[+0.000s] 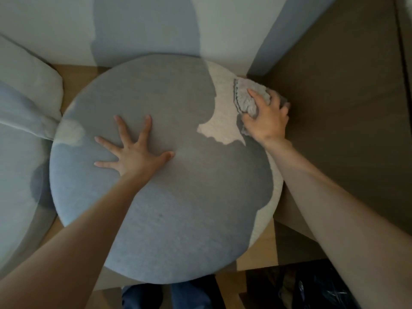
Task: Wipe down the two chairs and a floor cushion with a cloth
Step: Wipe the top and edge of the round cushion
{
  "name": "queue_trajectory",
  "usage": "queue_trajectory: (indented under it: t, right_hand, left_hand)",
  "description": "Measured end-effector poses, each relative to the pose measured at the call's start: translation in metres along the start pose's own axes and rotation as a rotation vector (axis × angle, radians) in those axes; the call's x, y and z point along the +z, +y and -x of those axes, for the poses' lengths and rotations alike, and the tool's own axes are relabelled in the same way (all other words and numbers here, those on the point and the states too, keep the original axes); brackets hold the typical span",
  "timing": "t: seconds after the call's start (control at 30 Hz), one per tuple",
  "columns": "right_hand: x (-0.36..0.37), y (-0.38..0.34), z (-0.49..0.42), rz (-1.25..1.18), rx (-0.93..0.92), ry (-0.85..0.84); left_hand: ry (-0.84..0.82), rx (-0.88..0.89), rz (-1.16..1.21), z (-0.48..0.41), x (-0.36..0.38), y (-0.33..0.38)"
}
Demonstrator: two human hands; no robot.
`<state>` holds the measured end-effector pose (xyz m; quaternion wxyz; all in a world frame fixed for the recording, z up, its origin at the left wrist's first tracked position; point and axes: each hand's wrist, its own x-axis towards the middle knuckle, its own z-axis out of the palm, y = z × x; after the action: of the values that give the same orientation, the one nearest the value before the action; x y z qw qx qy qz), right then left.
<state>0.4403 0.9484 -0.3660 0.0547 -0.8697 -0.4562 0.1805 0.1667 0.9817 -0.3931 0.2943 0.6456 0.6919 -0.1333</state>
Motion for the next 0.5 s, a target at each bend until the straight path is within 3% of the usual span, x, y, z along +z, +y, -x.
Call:
queue_trajectory:
  t: [0.1,0.27,0.5]
  right_hand:
    - [0.011,0.014,-0.007,0.019,-0.028,-0.138]
    - [0.016,0.025,0.005,-0.069,-0.012,0.100]
    - [0.032,0.056,0.085,-0.280,0.115,0.196]
  left_hand:
    - [-0.003,-0.006,-0.005,0.000,-0.002,0.000]
    - [-0.028,-0.004,0.007,0.001,-0.004,0.002]
    - [-0.043,-0.002,0.021,0.005,-0.009,0.003]
